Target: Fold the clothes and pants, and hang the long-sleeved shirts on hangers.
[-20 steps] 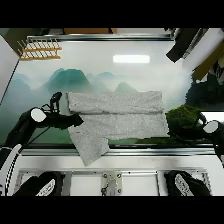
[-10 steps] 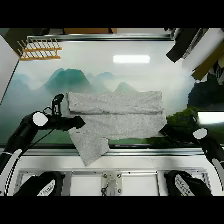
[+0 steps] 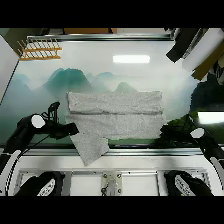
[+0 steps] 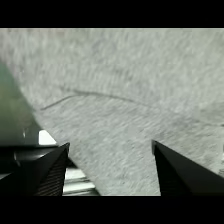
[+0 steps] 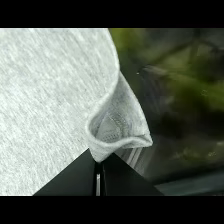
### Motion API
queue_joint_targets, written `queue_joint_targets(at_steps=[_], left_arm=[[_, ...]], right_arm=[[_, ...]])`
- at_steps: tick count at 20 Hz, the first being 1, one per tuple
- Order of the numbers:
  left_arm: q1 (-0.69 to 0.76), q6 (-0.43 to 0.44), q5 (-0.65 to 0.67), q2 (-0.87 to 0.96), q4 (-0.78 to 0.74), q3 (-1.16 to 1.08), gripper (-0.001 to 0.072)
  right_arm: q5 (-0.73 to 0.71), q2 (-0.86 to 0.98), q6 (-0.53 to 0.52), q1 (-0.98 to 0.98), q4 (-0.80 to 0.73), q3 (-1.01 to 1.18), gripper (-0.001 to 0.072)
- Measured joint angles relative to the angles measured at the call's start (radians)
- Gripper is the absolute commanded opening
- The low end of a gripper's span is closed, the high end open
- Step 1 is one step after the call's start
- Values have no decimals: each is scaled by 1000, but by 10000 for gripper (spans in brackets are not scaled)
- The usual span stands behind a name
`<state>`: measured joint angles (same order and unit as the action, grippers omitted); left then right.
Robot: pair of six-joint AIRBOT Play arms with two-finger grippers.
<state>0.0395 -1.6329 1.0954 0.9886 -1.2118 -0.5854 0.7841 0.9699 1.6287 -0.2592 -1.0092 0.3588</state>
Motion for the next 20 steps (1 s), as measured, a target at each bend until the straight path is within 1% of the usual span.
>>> queue_joint_targets(at_steps=[3,5,9,14,15,16,17,20], left_arm=[[-29,-21,12,0,21,94,547],[-26,-25,-17,0,70,147,547],[61,-31,-91,0,136,202,546],[158,-47,-131,0,161,217,545],[167,-47,-135,0,162,218,434],[172,-51,-139,0,161,218,93],[176,-50,-138,0,161,216,10],[182,-50,-84,-5,115,175,9]], right_arm=[[5,0,-6,0,0,0,16],[5,0,-7,0,0,0,16],[9,0,-9,0,0,0,16],[9,1,-10,0,1,0,16],[9,1,-10,0,1,0,16],[9,1,-10,0,1,0,16],[13,0,-10,0,1,1,16],[58,-14,-19,0,-11,26,15]])
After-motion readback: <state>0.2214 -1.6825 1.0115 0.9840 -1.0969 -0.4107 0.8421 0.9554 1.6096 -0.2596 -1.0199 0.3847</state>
